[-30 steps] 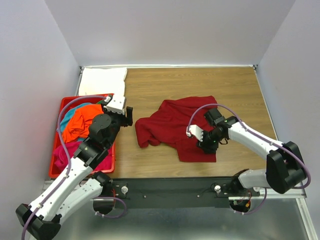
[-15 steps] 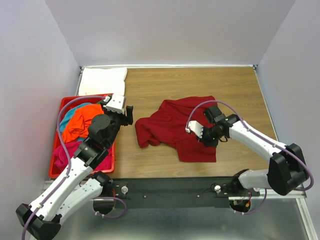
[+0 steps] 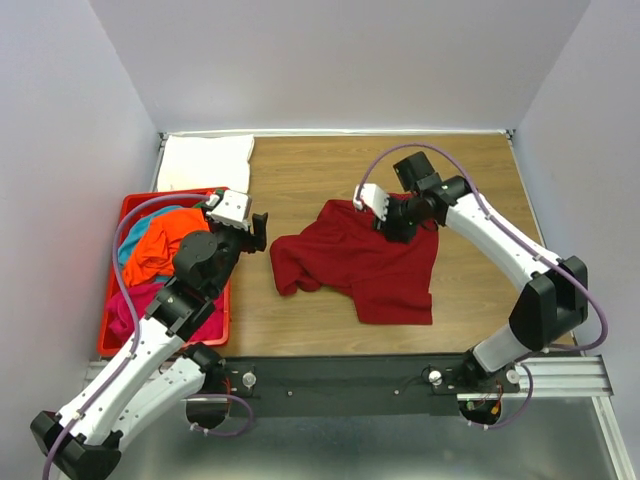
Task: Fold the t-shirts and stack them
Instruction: Flatten the tshirt out
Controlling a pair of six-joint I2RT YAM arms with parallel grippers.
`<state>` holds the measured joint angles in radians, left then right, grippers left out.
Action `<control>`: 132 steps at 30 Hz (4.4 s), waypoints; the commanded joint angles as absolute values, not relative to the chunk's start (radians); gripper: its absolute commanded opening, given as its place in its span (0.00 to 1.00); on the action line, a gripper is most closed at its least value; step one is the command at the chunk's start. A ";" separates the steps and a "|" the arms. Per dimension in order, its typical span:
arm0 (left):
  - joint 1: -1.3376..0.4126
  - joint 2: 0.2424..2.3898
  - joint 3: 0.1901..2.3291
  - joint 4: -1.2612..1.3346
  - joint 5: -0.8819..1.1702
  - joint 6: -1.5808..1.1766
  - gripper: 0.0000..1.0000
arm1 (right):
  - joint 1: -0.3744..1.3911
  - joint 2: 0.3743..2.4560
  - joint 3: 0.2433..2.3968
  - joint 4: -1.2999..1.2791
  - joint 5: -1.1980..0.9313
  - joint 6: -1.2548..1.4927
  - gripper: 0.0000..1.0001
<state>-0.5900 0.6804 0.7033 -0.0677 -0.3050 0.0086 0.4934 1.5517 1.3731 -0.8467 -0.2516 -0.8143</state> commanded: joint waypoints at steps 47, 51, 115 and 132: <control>-0.586 0.661 0.684 -0.021 -0.230 0.032 0.74 | 0.609 1.607 1.335 -0.741 0.055 -0.910 0.01; -0.586 0.649 0.678 -0.018 -0.233 0.034 0.74 | 0.442 1.848 1.728 -0.553 0.168 -0.774 0.01; -0.796 1.853 1.209 -0.291 -0.416 -0.129 0.06 | 0.003 1.727 1.207 -0.551 -0.453 -0.365 0.01; -0.793 1.645 1.149 -0.258 -0.298 -0.126 0.00 | 0.005 1.663 1.201 -0.555 -0.428 -0.380 0.01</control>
